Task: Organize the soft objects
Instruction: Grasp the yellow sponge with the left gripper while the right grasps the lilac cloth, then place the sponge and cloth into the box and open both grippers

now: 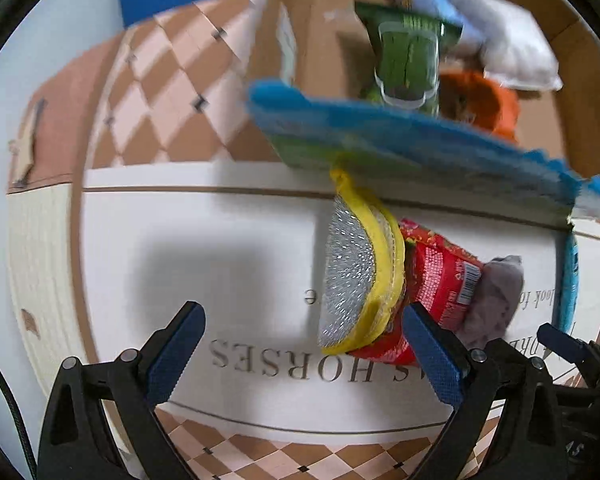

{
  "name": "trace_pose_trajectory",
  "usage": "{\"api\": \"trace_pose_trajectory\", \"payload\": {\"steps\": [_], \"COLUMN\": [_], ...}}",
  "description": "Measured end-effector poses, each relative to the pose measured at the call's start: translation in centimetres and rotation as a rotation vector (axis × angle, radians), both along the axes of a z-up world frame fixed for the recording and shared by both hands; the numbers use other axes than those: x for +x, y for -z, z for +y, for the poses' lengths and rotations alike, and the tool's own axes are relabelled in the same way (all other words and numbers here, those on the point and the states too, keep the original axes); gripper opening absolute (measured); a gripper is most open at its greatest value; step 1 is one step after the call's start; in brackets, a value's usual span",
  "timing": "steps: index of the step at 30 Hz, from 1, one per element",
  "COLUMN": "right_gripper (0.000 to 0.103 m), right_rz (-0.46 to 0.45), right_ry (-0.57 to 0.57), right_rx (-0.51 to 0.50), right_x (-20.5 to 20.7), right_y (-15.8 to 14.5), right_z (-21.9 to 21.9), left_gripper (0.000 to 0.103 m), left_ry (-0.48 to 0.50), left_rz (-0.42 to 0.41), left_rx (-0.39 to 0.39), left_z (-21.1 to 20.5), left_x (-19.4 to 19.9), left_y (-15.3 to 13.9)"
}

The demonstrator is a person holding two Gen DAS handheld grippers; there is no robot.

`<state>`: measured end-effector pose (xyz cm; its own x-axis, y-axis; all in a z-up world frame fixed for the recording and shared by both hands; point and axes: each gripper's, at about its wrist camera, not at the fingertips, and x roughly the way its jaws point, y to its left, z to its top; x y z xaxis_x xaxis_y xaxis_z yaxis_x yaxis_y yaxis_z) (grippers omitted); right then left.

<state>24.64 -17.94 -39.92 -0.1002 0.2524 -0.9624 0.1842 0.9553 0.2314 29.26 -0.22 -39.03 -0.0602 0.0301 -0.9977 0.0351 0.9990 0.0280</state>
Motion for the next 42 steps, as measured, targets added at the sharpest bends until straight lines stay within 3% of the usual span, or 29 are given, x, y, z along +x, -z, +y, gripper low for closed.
{"api": "trace_pose_trajectory", "payload": {"steps": [5,14,15,20,22,25,30,35,39,42], "right_gripper": [0.096,0.092,0.088,0.065,0.048,0.036,0.032,0.032,0.032,0.032], "right_rz": [0.021,0.046,0.048,0.072,0.09,0.096,0.065,-0.018,-0.116,-0.198], "right_ry": [0.012,-0.003,-0.006,0.003,0.013,0.001,-0.018,-0.052,-0.062,-0.06], "right_rx": [0.002,-0.005,-0.006,0.009,0.035,0.028,0.024,0.062,0.089,0.099], "right_x": [-0.4,0.2,0.2,0.2,0.1,-0.2,-1.2,-2.0,-1.5,0.5], "right_y": [1.8,3.4,3.5,4.2,4.5,4.6,2.8,-2.7,-8.6,-13.3], "right_z": [0.4,1.2,1.3,1.8,1.9,2.3,2.3,1.6,0.4,-0.6], "left_gripper": [0.101,0.097,0.094,0.05,0.048,0.047,0.046,0.046,0.047,0.047], "left_ry": [0.006,0.024,0.028,0.043,0.046,0.036,0.011,0.012,0.043,0.081], "left_rz": [0.056,0.067,0.064,0.079,0.08,0.07,0.018,-0.068,-0.16,-0.214], "left_rx": [-0.021,-0.007,-0.007,-0.004,0.0,-0.006,-0.045,-0.119,-0.182,-0.185], "left_z": [-0.7,-0.7,-0.8,-0.7,-0.6,-0.4,0.2,0.2,-1.0,-1.4], "left_x": [0.9,1.4,1.4,1.0,0.7,0.1,-2.9,-5.2,-3.6,0.2], "left_y": [3.0,4.8,4.8,4.8,4.8,4.5,1.7,-4.6,-10.9,-14.0]}}
